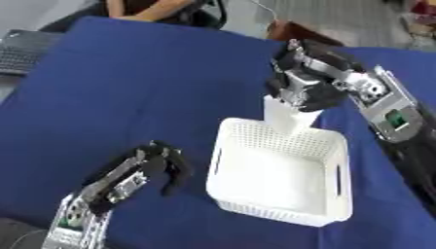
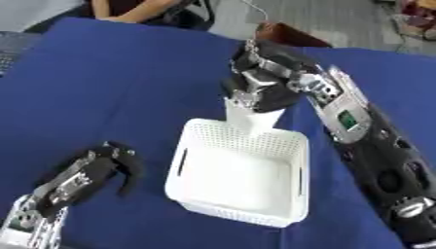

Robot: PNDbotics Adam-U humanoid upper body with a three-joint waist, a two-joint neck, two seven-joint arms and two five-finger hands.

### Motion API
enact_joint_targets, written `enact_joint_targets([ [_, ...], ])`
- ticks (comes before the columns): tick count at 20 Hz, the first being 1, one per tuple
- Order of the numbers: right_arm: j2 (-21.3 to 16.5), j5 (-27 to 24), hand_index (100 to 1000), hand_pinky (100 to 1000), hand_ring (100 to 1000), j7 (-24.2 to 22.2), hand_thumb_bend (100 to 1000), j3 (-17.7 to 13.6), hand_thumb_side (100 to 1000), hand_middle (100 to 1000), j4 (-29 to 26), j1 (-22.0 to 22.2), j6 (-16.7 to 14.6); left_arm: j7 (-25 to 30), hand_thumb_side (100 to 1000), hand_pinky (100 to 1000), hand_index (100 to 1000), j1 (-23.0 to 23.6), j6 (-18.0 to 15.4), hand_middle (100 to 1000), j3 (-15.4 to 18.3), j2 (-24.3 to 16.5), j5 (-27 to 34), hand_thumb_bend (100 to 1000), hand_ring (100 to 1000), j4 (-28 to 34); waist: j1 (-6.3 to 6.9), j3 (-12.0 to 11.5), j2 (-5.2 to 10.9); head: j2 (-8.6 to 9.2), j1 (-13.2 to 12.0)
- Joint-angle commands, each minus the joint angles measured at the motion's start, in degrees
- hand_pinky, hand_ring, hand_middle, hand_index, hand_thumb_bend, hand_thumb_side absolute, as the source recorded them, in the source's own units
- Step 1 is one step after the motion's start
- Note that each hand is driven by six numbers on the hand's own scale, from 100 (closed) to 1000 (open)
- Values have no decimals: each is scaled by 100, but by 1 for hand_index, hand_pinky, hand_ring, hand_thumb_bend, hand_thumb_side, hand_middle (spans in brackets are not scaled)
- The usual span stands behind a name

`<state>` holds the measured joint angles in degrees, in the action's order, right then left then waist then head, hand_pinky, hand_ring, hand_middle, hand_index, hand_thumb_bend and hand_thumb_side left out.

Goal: Pick up objects on the table and place them in the box.

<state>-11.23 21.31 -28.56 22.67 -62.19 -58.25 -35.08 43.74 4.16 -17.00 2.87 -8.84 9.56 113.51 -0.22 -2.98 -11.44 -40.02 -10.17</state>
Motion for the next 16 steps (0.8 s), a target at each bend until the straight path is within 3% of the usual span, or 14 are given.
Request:
enact_joint_targets([
  [1, 62, 176, 192, 100, 100, -1743, 100, 85, 669, 100, 62, 115, -1688, 12, 923, 163, 675, -45, -18, 410, 16, -19, 17, 103, 258, 108, 24, -9, 37, 67, 21],
  [3, 76, 129, 191, 100, 100, -1744, 100, 153, 718, 100, -35, 103, -1688, 10, 923, 163, 675, -33, -24, 410, 20, -28, 15, 103, 258, 109, 19, -9, 47, 61, 9],
  [4, 66, 56, 191, 100, 100, -1750, 100, 202, 668, 100, -107, 92, -1688, 9, 923, 163, 675, -27, -27, 410, 22, -31, 12, 103, 258, 109, 15, -7, 50, 57, 4],
  [8, -25, -390, 192, 100, 100, -1819, 100, 404, 676, 100, -563, 19, -1688, -7, 923, 164, 675, -30, -14, 411, 36, -44, -9, 105, 258, 97, -16, 23, 57, 54, -3],
  [16, -121, -619, 192, 100, 100, -1974, 100, 396, 678, 100, -731, 46, -1688, -14, 922, 164, 675, -19, -17, 411, 41, -58, 2, 103, 259, 104, -20, 33, 77, 60, -9],
])
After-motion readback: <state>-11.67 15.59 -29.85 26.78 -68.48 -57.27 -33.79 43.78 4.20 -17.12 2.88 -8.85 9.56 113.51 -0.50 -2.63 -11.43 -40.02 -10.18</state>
